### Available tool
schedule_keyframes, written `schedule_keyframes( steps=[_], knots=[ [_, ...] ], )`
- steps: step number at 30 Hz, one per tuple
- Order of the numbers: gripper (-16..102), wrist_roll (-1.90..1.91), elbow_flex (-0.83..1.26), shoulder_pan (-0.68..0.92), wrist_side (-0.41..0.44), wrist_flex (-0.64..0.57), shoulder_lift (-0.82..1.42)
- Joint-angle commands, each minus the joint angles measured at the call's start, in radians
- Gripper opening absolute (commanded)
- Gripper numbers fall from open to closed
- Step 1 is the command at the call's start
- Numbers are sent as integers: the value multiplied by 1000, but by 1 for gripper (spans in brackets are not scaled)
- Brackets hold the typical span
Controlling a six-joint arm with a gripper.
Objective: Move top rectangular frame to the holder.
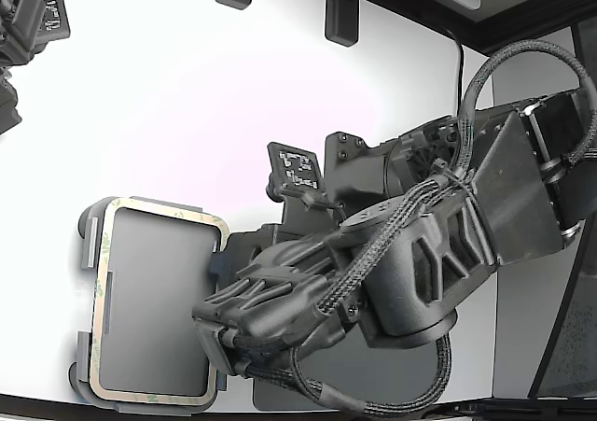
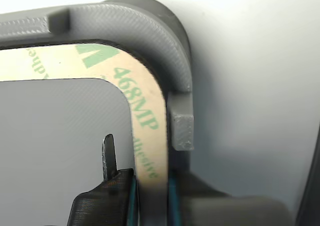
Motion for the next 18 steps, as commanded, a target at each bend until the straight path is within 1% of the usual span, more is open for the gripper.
schedule_keyframes(
  steps=[1,4,6,10,12,13,14,16,18],
  knots=[
    [100,-6,-31,-15,15,5,23],
    [100,-41,-60,-14,54,5,18],
    [100,-110,-69,-8,107,8,32],
    [100,-350,-87,12,333,8,100],
    [100,-503,-66,12,449,8,152],
    [100,-589,-41,9,494,3,192],
    [100,-689,-5,-2,520,-15,241],
    [100,-900,91,-31,541,-67,367],
    [100,-1109,227,-72,512,-178,529]
  ],
)
